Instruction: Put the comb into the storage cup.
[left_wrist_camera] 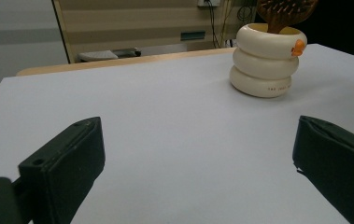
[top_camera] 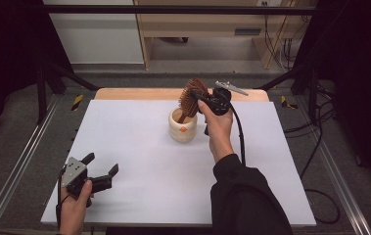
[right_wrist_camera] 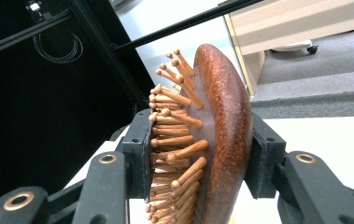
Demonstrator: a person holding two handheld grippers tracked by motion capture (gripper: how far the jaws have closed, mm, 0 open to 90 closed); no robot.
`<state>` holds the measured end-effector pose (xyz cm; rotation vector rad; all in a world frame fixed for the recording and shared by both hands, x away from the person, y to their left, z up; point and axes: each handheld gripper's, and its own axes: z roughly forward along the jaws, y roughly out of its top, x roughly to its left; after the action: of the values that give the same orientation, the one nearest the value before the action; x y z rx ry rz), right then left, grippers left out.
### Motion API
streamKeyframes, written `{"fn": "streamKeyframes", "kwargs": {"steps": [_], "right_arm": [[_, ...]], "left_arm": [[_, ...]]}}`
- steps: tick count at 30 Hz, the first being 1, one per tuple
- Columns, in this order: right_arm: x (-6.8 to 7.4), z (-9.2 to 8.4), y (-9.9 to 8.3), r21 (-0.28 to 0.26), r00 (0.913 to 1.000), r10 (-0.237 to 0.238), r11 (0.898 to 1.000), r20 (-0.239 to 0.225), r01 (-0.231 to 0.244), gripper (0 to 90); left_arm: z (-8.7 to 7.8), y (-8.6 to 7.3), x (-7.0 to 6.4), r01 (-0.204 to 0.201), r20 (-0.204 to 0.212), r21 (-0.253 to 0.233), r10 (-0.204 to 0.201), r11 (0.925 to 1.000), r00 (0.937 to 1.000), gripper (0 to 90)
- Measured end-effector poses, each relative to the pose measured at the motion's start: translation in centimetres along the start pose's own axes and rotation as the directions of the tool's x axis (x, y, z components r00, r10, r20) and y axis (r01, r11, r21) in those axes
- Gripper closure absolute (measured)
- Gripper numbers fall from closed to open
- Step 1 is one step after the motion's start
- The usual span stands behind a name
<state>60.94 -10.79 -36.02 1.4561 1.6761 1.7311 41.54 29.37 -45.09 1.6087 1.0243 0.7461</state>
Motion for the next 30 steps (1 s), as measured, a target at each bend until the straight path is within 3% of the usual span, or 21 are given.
{"fn": "streamKeyframes", "kwargs": {"steps": [30], "right_arm": [[-0.42, 0.19, -0.28, 0.003, 0.9998, 0.018, 1.0, 0.003, -0.018, 52.0]], "left_arm": [[0.05, -0.03, -0.02, -0.001, 0.003, 0.003, 0.001, 1.0, 1.0, 2.5]]}}
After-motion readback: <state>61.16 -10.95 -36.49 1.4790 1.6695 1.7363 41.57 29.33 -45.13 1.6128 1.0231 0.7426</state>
